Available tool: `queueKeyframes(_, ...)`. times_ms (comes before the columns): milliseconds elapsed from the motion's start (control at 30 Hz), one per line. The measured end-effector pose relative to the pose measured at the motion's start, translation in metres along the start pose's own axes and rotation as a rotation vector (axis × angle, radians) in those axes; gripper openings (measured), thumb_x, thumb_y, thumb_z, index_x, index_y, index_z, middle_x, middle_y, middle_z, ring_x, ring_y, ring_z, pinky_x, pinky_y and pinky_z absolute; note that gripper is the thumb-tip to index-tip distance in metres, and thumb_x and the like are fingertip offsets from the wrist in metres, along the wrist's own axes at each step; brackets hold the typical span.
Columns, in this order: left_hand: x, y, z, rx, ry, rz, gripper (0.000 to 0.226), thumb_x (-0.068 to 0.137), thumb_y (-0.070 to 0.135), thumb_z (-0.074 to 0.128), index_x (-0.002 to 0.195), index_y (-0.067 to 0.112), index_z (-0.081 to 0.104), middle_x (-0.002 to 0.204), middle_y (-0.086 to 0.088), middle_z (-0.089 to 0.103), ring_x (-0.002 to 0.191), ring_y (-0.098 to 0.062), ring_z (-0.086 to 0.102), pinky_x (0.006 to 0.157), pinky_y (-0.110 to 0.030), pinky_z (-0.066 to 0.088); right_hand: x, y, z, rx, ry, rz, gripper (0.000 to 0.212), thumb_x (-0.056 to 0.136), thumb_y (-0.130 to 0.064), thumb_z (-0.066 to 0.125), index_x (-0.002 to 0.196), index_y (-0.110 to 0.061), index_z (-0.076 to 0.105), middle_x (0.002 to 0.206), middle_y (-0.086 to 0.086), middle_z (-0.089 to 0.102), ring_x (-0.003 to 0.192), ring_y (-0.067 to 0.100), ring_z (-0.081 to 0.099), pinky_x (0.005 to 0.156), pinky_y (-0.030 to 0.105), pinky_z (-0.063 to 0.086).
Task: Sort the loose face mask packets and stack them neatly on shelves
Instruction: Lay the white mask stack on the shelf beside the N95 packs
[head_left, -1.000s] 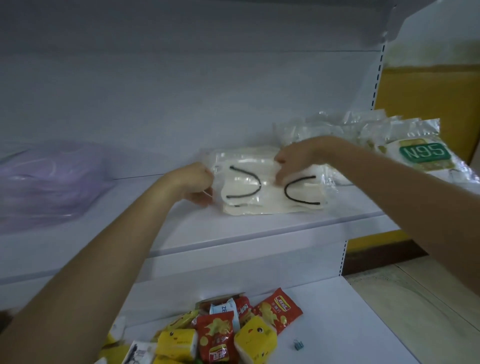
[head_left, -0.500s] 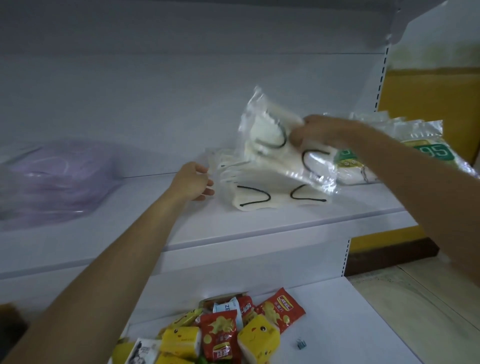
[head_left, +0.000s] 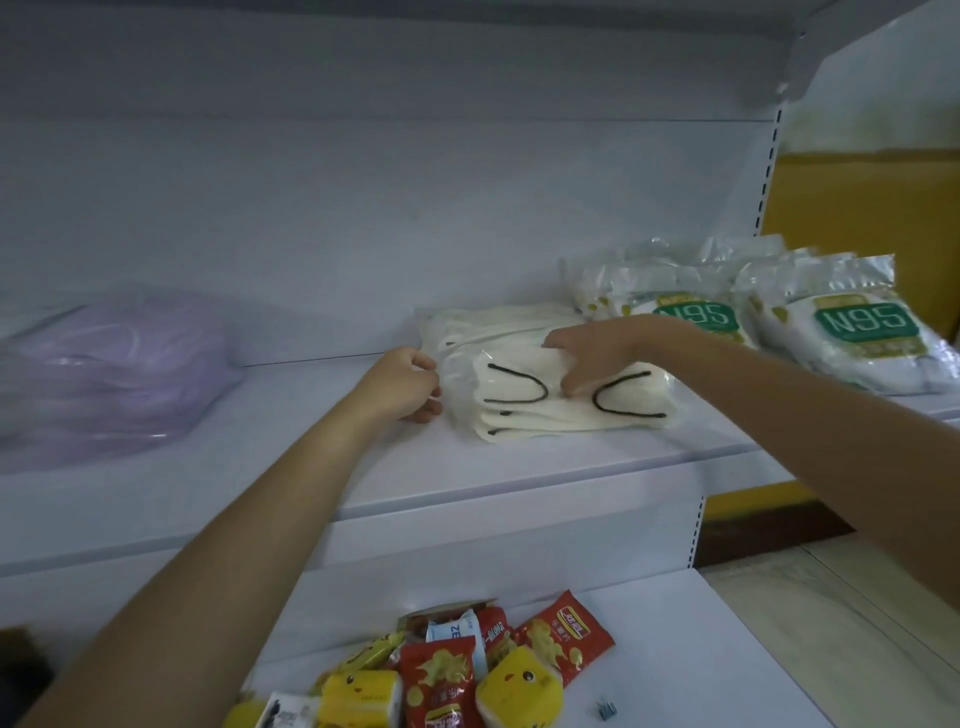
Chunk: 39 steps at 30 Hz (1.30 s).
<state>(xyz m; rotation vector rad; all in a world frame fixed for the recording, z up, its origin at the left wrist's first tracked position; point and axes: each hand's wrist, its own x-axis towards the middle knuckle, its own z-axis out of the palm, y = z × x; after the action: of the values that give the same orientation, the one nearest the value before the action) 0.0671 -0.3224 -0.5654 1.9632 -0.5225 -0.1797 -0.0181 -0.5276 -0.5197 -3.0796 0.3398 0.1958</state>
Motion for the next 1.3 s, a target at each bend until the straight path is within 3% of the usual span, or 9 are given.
queueKeyframes(167,0.007,0.012,0.003,0.179,-0.006,0.108,0.024,0.096,0.016,0.043,0.073,0.022,0.047,0.076,0.003,0.053,0.067,-0.012,0.057,0.060,-0.024,0.047,-0.018,0.000,0.007,0.189,0.077,-0.085,0.067,0.094,-0.031,0.047,0.150,-0.026,0.011,0.156,0.000,0.017,0.143,0.022,0.017,0.116,0.036,0.015)
queueKeyframes(367,0.004,0.018,0.012,0.320,-0.076,0.114,0.019,0.097,0.016,0.040,0.082,0.009,0.050,0.081,-0.011,0.052,0.076,-0.024,0.053,0.068,-0.031,0.051,-0.034,-0.004,0.047,0.144,0.161,-0.208,0.056,0.099,-0.027,0.037,0.149,-0.026,0.012,0.158,-0.004,0.006,0.145,0.012,0.003,0.118,0.037,-0.001)
queueKeyframes(533,0.000,0.010,0.013,0.385,-0.035,0.175,0.026,0.094,0.013,0.041,0.069,0.009,0.050,0.079,-0.017,0.055,0.077,-0.024,0.051,0.075,-0.039,0.047,-0.046,0.000,0.053,0.062,0.124,-0.257,0.057,0.099,-0.031,0.031,0.149,-0.031,0.003,0.158,-0.008,-0.003,0.144,0.007,-0.005,0.114,0.028,-0.006)
queueKeyframes(633,-0.003,0.008,0.019,0.485,0.010,0.216,0.026,0.096,0.029,0.045,0.108,0.013,0.062,0.124,-0.020,0.052,0.114,-0.026,0.048,0.094,-0.030,0.036,-0.051,0.000,0.055,0.019,0.128,-0.248,0.057,0.099,-0.033,0.030,0.149,-0.030,0.003,0.158,-0.006,-0.005,0.144,0.007,-0.007,0.115,0.028,-0.006)
queueKeyframes(733,-0.009,0.002,0.026,0.627,-0.108,0.233,0.045,0.093,0.048,0.047,0.134,0.028,0.048,0.153,-0.007,0.014,0.143,-0.022,0.007,0.114,-0.032,0.012,-0.057,0.002,0.062,0.027,0.091,-0.251,0.058,0.098,-0.035,0.029,0.149,-0.034,0.000,0.157,-0.010,-0.008,0.143,0.004,-0.011,0.116,0.028,-0.007)
queueKeyframes(933,-0.016,0.003,0.027,0.790,-0.287,0.214,0.055,0.094,0.050,0.038,0.144,0.028,0.029,0.157,0.007,0.004,0.145,-0.014,-0.003,0.117,-0.042,0.003,-0.066,0.006,0.063,0.033,0.104,-0.267,0.059,0.099,-0.033,0.030,0.148,-0.034,-0.004,0.156,-0.011,-0.012,0.142,0.002,-0.013,0.110,0.021,-0.012)
queueKeyframes(1067,-0.012,0.011,0.027,0.898,-0.400,0.180,0.060,0.094,0.053,0.033,0.147,0.029,0.021,0.158,0.007,0.004,0.145,-0.014,-0.002,0.116,-0.046,0.001,-0.060,0.001,0.052,0.005,0.029,-0.246,0.056,0.101,-0.027,0.030,0.150,-0.023,0.004,0.159,0.000,-0.002,0.146,0.016,-0.002,0.118,0.034,-0.001)
queueKeyframes(1200,0.026,0.023,0.023,0.898,-0.351,0.180,0.072,0.093,0.061,0.031,0.151,0.020,0.016,0.160,-0.003,0.005,0.147,-0.020,0.000,0.118,-0.040,0.003,-0.023,0.012,0.016,0.210,0.181,-0.191,0.051,0.101,-0.030,0.029,0.150,-0.025,0.013,0.158,-0.002,0.005,0.145,0.012,0.002,0.112,0.025,0.000)
queueKeyframes(1300,0.058,0.025,0.031,0.895,-0.247,0.211,0.061,0.101,0.048,0.023,0.152,0.019,0.009,0.160,-0.003,0.001,0.147,-0.020,-0.001,0.115,-0.039,0.001,0.033,0.014,0.000,0.142,0.167,-0.132,0.053,0.102,-0.029,0.027,0.150,-0.021,0.008,0.159,0.003,0.002,0.146,0.017,0.000,0.115,0.033,-0.001)
